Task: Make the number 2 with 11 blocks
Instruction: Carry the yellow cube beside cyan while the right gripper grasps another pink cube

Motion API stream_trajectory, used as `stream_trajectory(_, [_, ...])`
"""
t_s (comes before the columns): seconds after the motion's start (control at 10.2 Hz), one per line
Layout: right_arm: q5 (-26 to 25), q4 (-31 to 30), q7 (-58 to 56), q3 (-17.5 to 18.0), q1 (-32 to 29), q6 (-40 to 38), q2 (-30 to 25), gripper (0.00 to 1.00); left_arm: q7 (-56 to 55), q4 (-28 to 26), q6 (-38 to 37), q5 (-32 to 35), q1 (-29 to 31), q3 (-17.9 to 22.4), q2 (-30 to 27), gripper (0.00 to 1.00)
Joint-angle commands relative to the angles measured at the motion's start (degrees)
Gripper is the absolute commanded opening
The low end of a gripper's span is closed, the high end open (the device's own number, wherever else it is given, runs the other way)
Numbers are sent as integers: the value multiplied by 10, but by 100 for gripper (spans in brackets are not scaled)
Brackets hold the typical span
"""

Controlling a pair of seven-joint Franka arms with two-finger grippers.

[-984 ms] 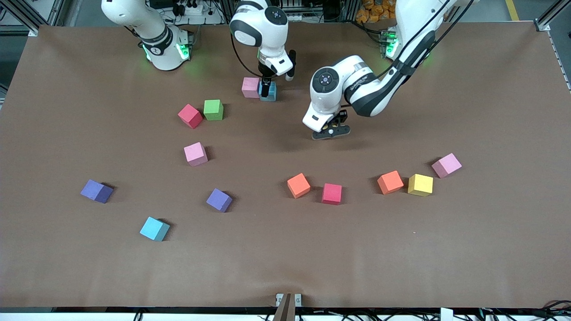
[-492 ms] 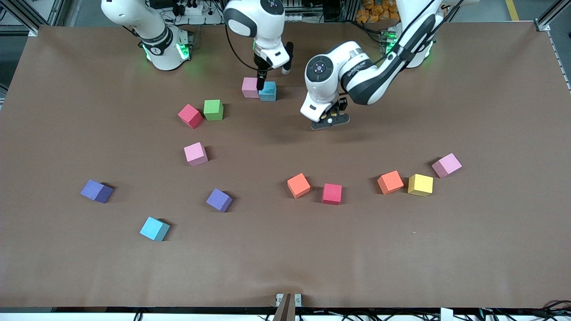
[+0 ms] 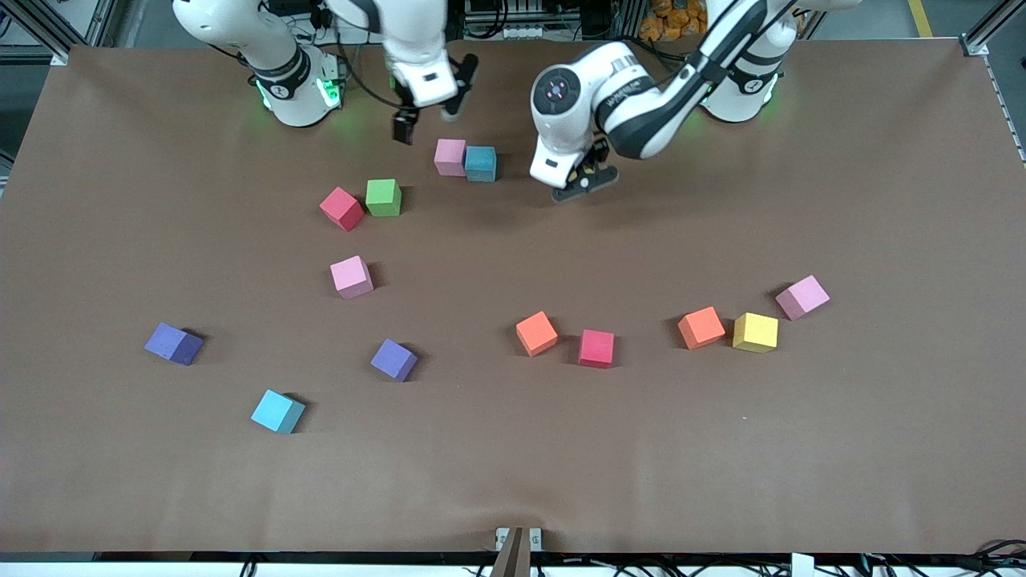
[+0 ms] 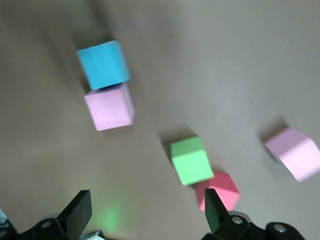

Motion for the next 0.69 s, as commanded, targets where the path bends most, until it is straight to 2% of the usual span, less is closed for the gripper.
stream_trajectory(0.0, [-10,63,13,4,-94,-15,11,100,-114,-9,13,-12,-25,-10,0,0])
stream_trajectory(0.3, [-3,138,28,4,-235,1,74,100,-247,-12,71,-12,-32,-10,5,0])
stream_trajectory(0.59, [0,194,146,5,-315,65,180,100,-408,-14,137,-11,-25,-9,4,0])
